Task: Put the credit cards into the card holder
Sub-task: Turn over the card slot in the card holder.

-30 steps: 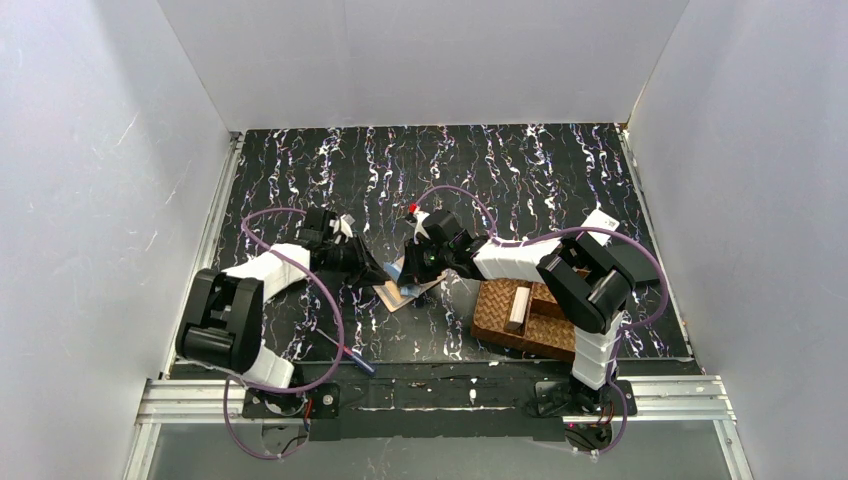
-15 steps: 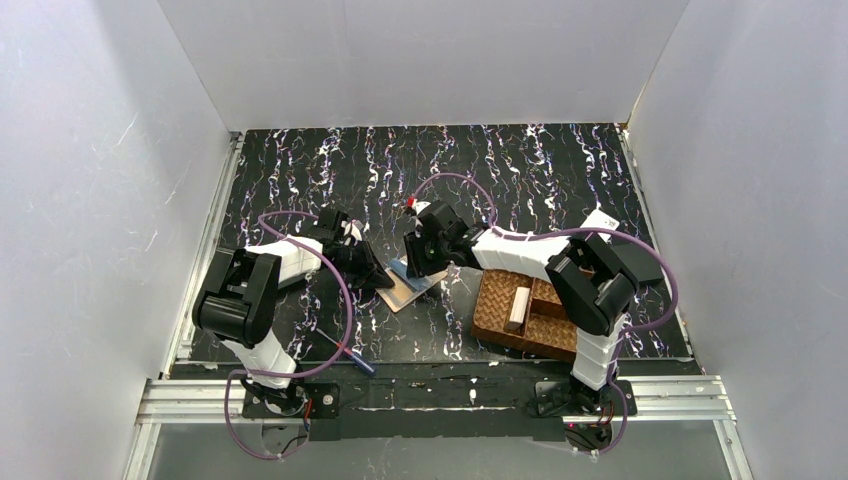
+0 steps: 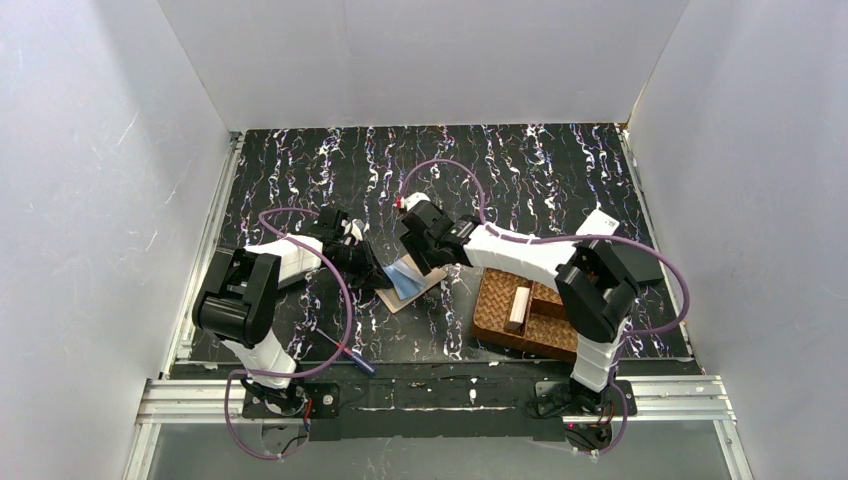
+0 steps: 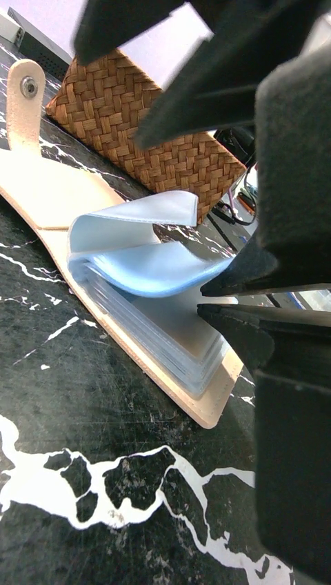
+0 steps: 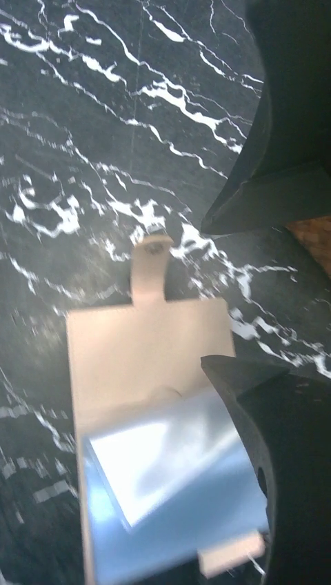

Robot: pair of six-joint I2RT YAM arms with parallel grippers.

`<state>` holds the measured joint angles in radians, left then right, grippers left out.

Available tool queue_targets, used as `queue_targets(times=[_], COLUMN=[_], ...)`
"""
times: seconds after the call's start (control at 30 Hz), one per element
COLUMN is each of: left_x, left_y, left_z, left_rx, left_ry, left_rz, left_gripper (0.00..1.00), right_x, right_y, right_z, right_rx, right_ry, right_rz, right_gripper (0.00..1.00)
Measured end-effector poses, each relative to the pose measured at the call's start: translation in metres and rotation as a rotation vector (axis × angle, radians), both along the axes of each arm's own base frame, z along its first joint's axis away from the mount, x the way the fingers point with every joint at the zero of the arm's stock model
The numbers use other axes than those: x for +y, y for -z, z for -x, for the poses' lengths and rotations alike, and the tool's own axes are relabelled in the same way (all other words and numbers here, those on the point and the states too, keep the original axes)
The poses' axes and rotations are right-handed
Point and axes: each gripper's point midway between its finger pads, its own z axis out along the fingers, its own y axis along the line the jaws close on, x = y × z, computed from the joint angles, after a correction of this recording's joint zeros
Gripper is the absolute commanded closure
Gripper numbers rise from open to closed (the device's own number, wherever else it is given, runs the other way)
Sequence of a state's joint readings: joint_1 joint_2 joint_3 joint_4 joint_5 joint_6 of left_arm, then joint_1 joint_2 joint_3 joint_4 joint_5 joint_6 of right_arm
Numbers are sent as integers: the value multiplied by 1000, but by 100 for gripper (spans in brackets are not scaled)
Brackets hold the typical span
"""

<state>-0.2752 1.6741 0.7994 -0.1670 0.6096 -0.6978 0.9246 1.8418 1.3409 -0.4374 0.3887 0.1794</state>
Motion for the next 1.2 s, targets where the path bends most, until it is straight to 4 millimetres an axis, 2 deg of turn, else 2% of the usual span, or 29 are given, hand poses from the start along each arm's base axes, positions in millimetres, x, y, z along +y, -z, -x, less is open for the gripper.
queue_targets(times=[0.1, 0.23, 0.3, 0.4, 0.57, 0.73, 0.83, 1.0, 1.2], left_x=[0, 0, 0, 0, 0, 0, 0, 0, 0], left_y=[0, 0, 0, 0, 0, 0, 0, 0, 0], left_z=[0, 1, 1, 1, 1, 1, 1, 1, 1], left_rx=[-2, 0, 2, 5, 6, 7, 6, 6, 6], left_ry=[5, 6, 6, 6, 6, 6, 6, 6, 7], left_rz=[-1, -2, -2, -3, -2, -1, -1, -1, 0], left_gripper=[90, 90, 90, 90, 90, 90, 90, 90, 90], right_x=[19, 65, 78, 88, 102, 116, 118, 114, 101], right_y=[-15, -46, -52, -42, -17, -2, 1, 6, 32], right_z=[24, 64, 80, 98, 115, 123, 120, 94, 77], right_rx=[28, 117, 162, 229, 247, 193, 159, 48, 10], right_ry=[-70, -200, -245, -297, -365, -401, -393, -304, -237], right_rz=[-59, -323, -431, -511, -496, -456, -445, -407, -312], right_gripper=[35, 57, 65, 79, 97, 99, 99, 99, 99])
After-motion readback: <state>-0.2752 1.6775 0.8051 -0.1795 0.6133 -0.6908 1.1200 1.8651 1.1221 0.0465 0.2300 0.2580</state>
